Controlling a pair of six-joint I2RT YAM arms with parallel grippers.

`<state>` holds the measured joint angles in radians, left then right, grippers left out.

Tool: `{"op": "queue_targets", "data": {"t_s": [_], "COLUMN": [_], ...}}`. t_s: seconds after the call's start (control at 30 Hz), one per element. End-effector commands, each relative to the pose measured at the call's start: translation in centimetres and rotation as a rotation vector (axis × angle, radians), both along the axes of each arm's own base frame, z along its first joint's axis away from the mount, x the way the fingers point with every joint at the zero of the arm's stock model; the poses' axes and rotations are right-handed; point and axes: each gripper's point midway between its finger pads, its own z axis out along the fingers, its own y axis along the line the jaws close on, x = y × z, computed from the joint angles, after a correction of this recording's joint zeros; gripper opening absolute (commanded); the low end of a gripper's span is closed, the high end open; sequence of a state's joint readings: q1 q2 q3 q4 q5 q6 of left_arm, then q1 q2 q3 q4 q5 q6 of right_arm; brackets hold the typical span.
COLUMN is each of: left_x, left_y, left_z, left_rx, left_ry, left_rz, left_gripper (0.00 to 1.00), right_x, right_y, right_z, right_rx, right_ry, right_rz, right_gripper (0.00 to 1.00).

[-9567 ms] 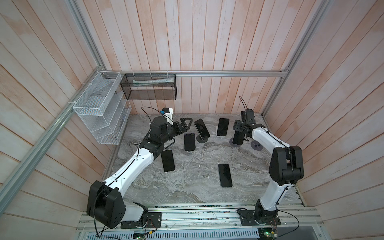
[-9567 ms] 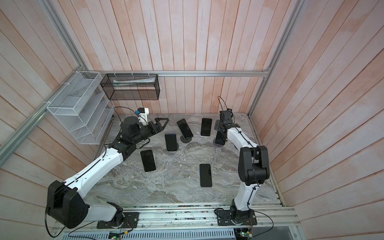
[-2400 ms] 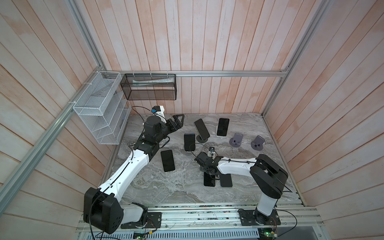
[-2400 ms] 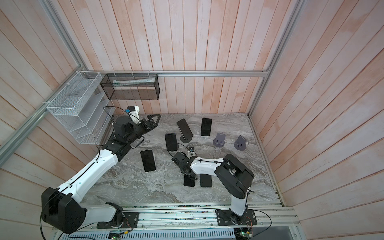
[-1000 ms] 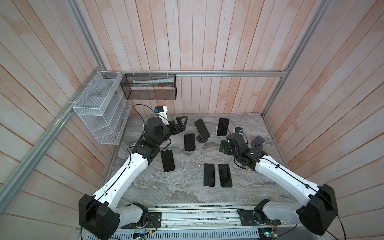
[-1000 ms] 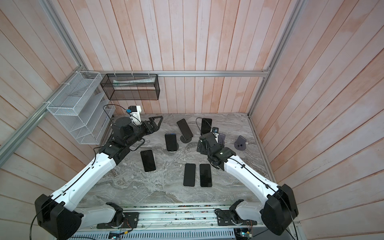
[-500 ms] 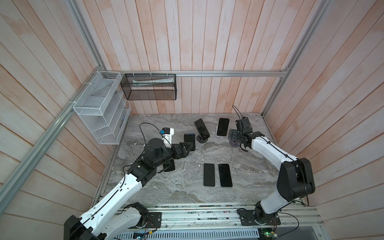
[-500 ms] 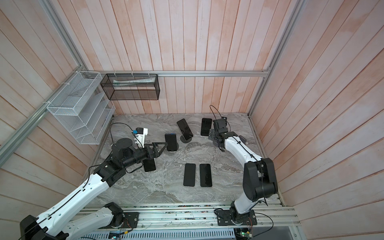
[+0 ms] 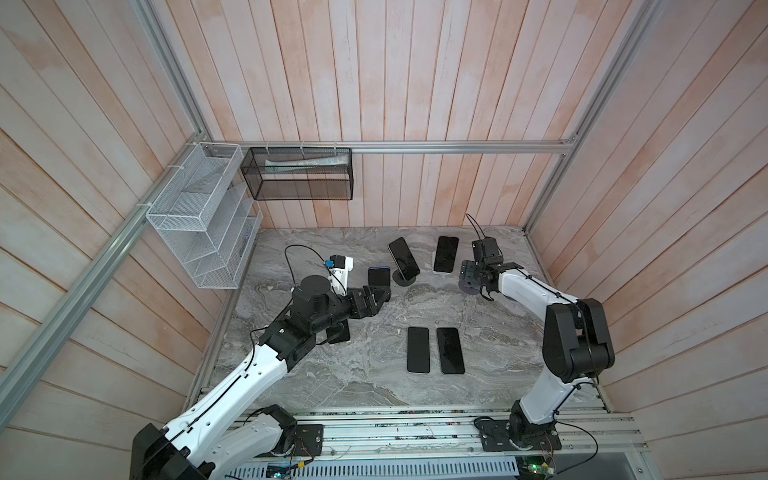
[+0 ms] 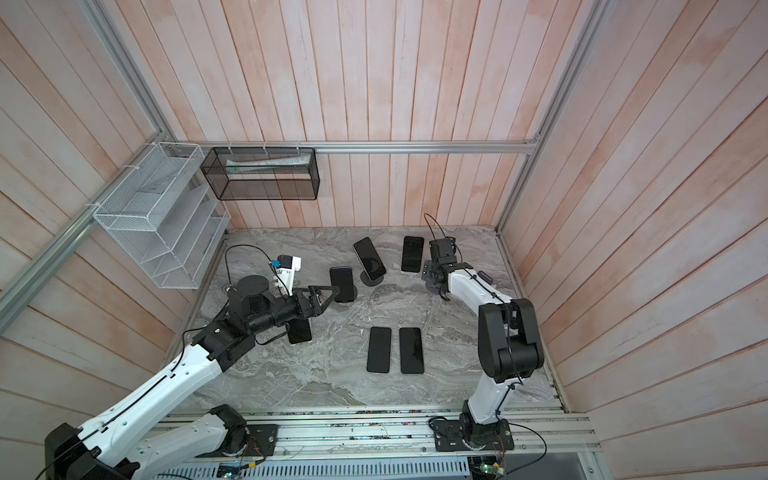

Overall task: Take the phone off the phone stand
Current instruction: 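Move the right gripper toward the purple-framed phone on the white stand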

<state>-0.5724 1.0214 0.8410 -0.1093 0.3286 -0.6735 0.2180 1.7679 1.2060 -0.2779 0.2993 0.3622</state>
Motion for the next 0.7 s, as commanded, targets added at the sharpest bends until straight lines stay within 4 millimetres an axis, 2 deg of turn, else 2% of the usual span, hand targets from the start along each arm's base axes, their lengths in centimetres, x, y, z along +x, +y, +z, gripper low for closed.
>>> {"op": "queue_targets", "data": {"t_s": [0.0, 0.3, 0.43, 0.67], "left_x": [-0.1, 0.0, 0.2, 0.5], "left_y": [-0.4, -0.3, -0.3, -0.4], "left_z": [0.1, 0.2, 0.4, 0.5], "left_rx": [0.0, 0.016, 0.02, 0.032], "left_ry": [-0.027, -0.04, -0.049, -0.049], "left_rz": [-0.022, -0.022, -0.015, -0.016], "left_gripper": [1.0, 1.0, 1.0, 1.0], "right_x": [0.8, 1.0, 1.1, 1.0], "right_y": [-0.1, -0.5, -0.3, -1.3], "right_z": [-0.6, -1.7, -1.2, -0.7], "right_rx": [0.003, 0.008, 0.015, -0.017], "right_ry": [-0.003, -0.003, -0.035, -0.065], "right_rz": [-0.005, 0.001, 0.02, 0.004], "right_gripper": [0.83, 0.7, 0.66, 0.61]}}
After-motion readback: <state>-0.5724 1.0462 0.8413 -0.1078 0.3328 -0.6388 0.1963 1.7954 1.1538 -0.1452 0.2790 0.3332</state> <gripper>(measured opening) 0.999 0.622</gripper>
